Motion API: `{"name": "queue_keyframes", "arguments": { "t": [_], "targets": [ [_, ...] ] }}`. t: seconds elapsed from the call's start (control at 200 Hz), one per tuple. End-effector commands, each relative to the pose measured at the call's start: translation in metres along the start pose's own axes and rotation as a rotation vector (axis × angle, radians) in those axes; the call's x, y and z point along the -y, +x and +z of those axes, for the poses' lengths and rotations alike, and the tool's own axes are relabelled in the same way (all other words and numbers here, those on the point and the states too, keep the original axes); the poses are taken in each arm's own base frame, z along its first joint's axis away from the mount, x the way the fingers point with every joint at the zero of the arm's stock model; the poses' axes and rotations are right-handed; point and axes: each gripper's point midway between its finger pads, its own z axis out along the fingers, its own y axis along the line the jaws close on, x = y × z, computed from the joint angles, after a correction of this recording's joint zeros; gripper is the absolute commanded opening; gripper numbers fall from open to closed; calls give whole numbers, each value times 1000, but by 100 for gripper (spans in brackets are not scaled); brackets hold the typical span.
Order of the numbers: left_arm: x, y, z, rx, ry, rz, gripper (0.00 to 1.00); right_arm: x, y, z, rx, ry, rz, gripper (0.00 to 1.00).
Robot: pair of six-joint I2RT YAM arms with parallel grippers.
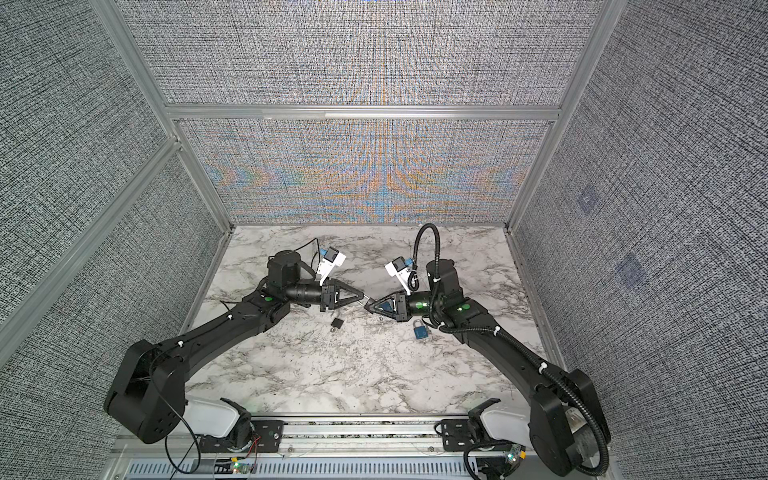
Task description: Lock with the key
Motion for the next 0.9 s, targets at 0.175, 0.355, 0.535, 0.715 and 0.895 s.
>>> {"name": "queue_keyframes", "arguments": {
  "t": [0.175,0.355,0.535,0.715,0.895],
  "targets": [
    [-11,1,-1,12,-59,3,0,-31,-16,-4,41,-117,-85,0],
    [-11,2,-1,15,-60,1,0,-32,-17,-4,47,-122,-82,0],
    [-12,3,0,16,-57,-8,0,-32,-20,-4,57,-122,-84,0],
    [-14,5,0,27,-53,-17,0,-32,-22,-3,65,-125,-82,0],
    [-13,9,0,27,-42,-33,0,-33,-25,-4,76,-127,-85,0]
  ]
}}
